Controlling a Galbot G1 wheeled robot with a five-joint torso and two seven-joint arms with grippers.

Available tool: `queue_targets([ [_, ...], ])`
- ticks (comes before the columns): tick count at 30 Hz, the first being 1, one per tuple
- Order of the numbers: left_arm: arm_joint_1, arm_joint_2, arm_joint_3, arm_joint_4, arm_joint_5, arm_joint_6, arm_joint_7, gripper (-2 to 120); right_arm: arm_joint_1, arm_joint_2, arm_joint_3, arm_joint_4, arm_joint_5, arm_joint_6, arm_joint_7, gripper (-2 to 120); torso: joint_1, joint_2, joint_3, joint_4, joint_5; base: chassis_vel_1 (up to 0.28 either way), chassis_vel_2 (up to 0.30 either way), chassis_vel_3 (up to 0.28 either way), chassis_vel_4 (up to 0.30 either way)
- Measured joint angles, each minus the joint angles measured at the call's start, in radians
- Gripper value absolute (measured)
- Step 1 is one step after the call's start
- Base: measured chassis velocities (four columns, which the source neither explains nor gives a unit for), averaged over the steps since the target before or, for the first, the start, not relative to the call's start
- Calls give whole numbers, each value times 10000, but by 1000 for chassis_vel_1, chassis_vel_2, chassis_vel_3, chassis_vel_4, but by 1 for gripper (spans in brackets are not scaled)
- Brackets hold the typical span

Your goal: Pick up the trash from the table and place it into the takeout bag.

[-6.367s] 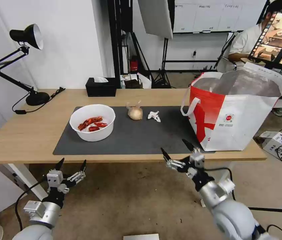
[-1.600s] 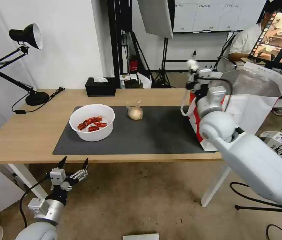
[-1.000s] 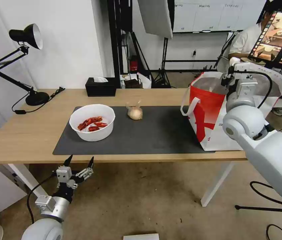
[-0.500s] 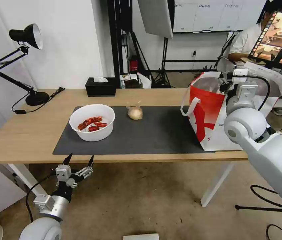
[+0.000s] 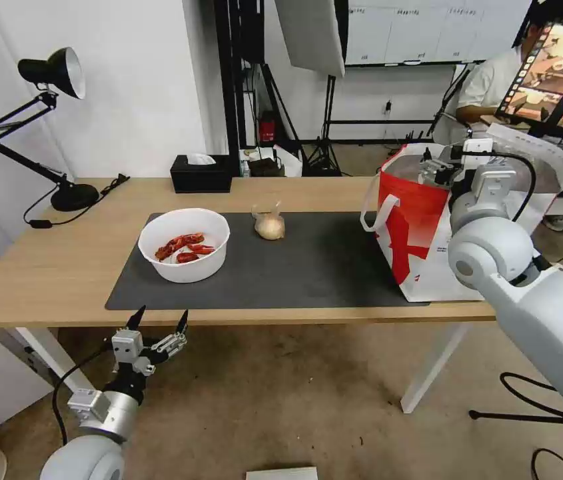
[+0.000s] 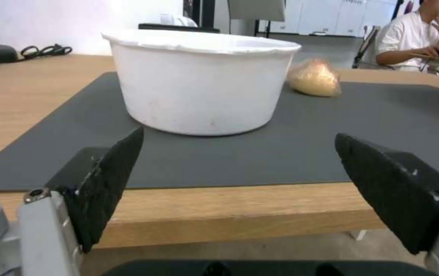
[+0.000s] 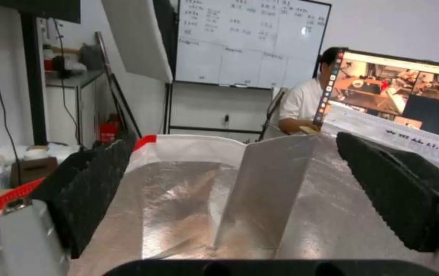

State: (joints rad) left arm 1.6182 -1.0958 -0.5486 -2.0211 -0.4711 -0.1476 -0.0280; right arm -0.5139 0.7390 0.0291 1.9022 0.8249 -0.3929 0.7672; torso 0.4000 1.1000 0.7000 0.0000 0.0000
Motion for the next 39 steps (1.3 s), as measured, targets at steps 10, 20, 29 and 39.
queue_targets([
  [10, -40, 13, -13, 49, -47, 1, -2, 100, -387, -102, 255, 565, 703, 1724, -2343, 100, 0, 0, 0, 1, -1, 0, 0, 0, 0],
  [20, -81, -98, 107, 81, -17, -12, -2, 100, -3233, -369, 1457, 2008, 1243, 2482, -4842, 100, 0, 0, -1, 0, 2, 0, 0, 0, 0],
  [29, -330, -271, 397, 243, 25, -52, 15, 100, -6310, -165, 2975, 2979, 673, 3004, -5794, 100, 0, 1, 0, -1, -1, 0, 0, 0, 0],
  [39, -370, -267, 474, 296, 33, -72, 34, 100, -8777, 553, 4113, 3305, -695, 3718, -6346, 100, 0, 0, -1, 0, 0, 0, 0, 0, 0],
])
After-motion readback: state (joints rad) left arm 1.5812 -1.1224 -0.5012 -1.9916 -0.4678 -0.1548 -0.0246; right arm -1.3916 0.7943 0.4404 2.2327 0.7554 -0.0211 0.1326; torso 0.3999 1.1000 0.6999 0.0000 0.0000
